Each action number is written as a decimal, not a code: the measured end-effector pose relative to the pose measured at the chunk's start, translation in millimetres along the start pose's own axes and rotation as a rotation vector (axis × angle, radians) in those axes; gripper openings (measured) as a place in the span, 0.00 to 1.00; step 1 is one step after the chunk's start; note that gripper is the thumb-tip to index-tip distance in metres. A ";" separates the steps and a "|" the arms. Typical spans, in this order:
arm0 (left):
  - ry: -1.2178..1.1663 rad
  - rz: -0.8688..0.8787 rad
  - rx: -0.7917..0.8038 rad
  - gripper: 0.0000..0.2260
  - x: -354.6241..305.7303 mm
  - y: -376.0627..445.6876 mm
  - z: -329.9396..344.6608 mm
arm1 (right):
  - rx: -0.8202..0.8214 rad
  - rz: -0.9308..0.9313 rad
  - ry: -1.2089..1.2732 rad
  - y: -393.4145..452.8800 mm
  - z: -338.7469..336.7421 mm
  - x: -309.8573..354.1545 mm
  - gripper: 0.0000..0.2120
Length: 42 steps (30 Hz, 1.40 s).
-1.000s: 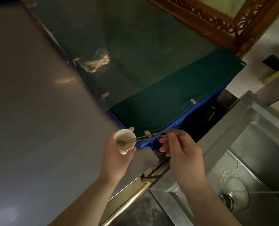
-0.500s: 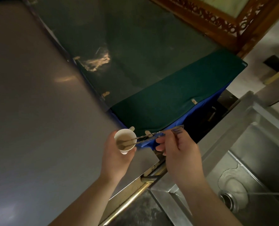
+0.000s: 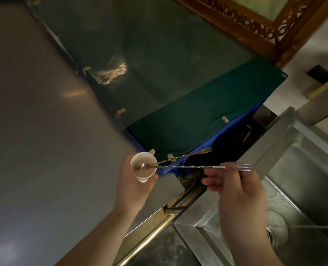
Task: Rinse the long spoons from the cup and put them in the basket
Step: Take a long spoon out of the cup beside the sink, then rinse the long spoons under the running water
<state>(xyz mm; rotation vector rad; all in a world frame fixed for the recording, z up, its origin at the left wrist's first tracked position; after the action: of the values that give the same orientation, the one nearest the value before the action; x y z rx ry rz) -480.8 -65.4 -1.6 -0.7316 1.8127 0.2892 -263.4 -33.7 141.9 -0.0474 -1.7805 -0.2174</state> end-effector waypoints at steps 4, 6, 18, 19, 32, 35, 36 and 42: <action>0.000 -0.011 0.000 0.37 -0.2 -3.2 -0.9 | -0.101 0.122 0.121 -4.4 -15.5 -12.4 0.12; 0.008 -0.011 0.011 0.35 -1.7 -4.3 -1.4 | -0.121 0.166 0.168 -6.5 -22.1 -17.8 0.13; 0.206 -0.023 -0.037 0.38 -8.5 -15.4 -22.6 | -0.318 0.525 0.508 -26.8 -71.0 -38.9 0.11; 0.250 -0.053 -0.050 0.42 -7.1 -18.6 -26.8 | -0.339 0.559 0.516 -28.7 -82.0 -42.4 0.12; -0.158 0.320 0.264 0.12 -123.2 -168.4 88.1 | -0.740 0.792 0.457 -56.6 -317.5 -66.1 0.09; -0.117 0.267 0.506 0.08 -154.4 -197.6 170.3 | -0.983 0.661 0.596 -57.8 -371.9 -74.9 0.15; -0.084 0.236 0.587 0.08 -164.4 -206.4 201.5 | -1.026 0.624 0.640 -60.2 -387.8 -78.3 0.15; -0.069 -0.074 0.954 0.07 -186.4 -263.6 370.3 | -1.204 0.464 0.789 -64.6 -444.1 -116.3 0.13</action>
<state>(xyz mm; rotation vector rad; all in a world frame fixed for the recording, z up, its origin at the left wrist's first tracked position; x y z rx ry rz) 1.5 -12.3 75.0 -0.1017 1.5989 -0.5710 180.5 -163.7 111.6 -1.0644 -0.6241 -0.8086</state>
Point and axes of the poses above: each hand's wrist, its own y-axis towards the middle knuckle, its own z-axis out of the palm, x = y × z, the point moved 4 cm from there along y, towards the middle knuckle, and after that the axes turned 11 degrees about -z, right-handed, at the moved point
